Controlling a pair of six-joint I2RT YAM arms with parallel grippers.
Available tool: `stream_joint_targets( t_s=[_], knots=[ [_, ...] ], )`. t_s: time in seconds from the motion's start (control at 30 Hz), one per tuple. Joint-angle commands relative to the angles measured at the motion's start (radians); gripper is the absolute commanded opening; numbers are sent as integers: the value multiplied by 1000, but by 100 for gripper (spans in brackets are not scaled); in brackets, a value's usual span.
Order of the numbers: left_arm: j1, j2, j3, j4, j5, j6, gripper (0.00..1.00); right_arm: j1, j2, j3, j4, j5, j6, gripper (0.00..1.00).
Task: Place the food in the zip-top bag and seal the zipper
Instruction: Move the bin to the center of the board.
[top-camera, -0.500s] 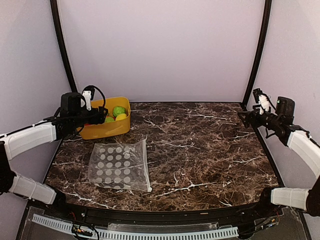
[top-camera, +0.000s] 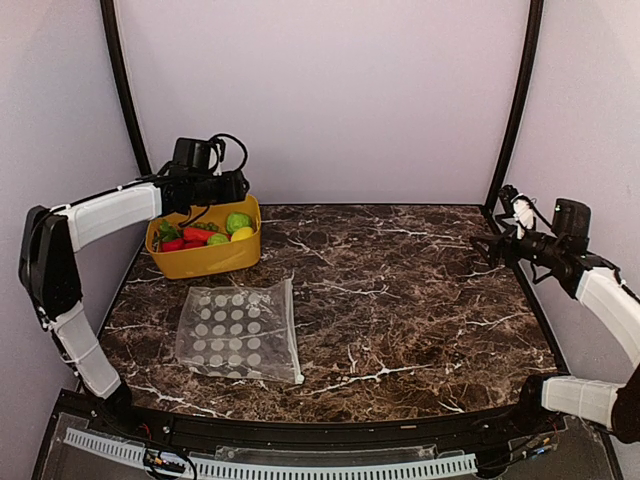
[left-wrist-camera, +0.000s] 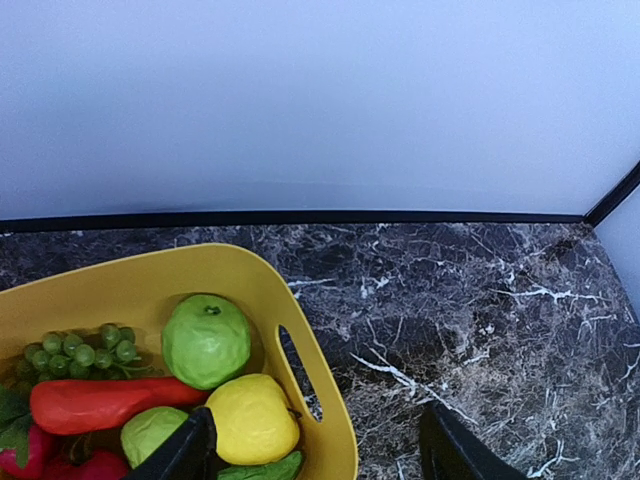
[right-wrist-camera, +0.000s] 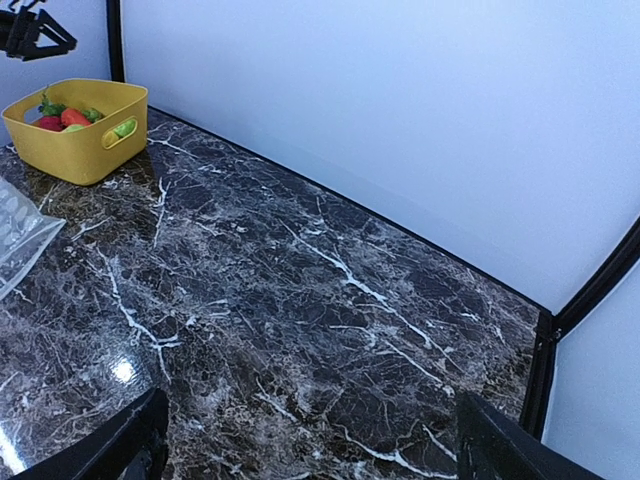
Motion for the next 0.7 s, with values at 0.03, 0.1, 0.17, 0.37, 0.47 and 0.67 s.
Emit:
stream_joint_targets(
  t_s=[0.03, 0.1, 0.17, 0.37, 0.47, 0.67],
  knots=[
    [-62, 168, 164, -172, -53, -32, 68, 6, -11, -20, -19, -60, -47, 96],
    [-74, 208, 189, -200, -81, -49, 68, 7, -10, -22, -21, -62, -52, 96],
    [-85, 233, 191, -204, -109, -67, 68, 6, -10, -25, -22, -61, -57, 96],
    [-99, 290, 205, -209, -103, -107, 56, 7, -1, -30, -24, -62, -76, 95],
    [-111, 306, 210, -209, -97, -114, 49, 8, 15, -26, -33, -66, -82, 95],
    [-138, 340, 236, -208, -81, -105, 37, 11, 22, -21, -43, -64, -89, 95]
  ],
)
